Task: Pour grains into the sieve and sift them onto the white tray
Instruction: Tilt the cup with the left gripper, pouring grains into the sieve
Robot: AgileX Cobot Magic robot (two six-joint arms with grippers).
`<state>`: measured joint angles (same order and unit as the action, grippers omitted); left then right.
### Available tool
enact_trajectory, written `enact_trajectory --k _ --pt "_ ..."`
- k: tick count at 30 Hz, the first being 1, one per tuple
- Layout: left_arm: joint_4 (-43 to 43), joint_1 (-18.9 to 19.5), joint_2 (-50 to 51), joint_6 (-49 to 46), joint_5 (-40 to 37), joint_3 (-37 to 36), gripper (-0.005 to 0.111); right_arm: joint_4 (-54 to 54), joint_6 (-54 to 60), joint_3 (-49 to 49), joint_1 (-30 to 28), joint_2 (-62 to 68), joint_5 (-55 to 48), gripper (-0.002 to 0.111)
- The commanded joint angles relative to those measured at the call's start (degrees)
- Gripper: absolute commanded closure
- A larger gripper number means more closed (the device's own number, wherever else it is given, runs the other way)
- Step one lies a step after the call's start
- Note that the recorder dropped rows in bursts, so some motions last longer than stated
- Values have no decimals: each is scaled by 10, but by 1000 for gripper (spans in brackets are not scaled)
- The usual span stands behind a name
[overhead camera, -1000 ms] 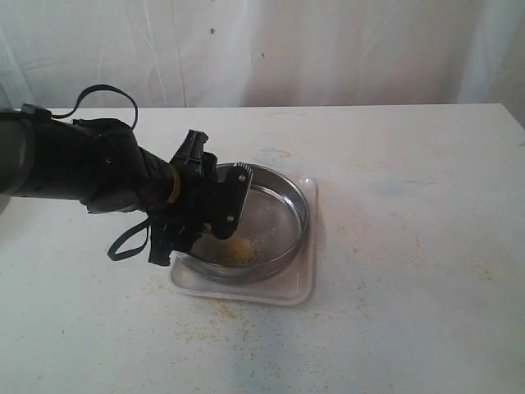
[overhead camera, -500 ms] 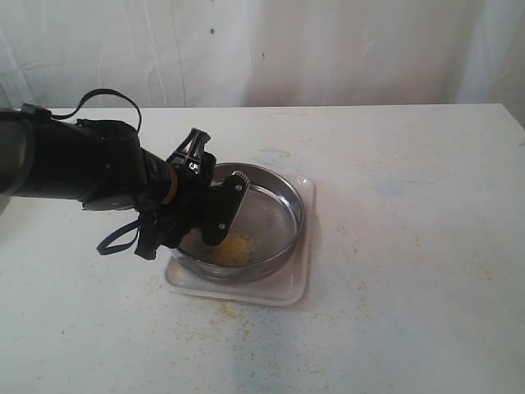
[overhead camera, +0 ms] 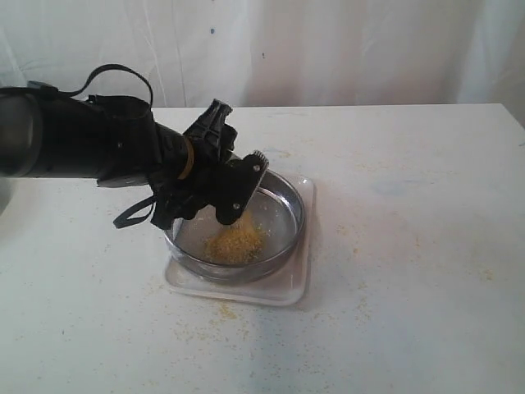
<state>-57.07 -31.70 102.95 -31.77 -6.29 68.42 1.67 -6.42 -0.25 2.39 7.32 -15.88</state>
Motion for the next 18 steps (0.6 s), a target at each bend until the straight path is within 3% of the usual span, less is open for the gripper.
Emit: enact_trajectory --k 1,18 --pt "-18 -10 -3 -62 -24 4 107 2 1 3 -2 2 1 108" --pt "-145 -36 -2 -107 -85 4 107 2 1 3 -2 2 1 108"
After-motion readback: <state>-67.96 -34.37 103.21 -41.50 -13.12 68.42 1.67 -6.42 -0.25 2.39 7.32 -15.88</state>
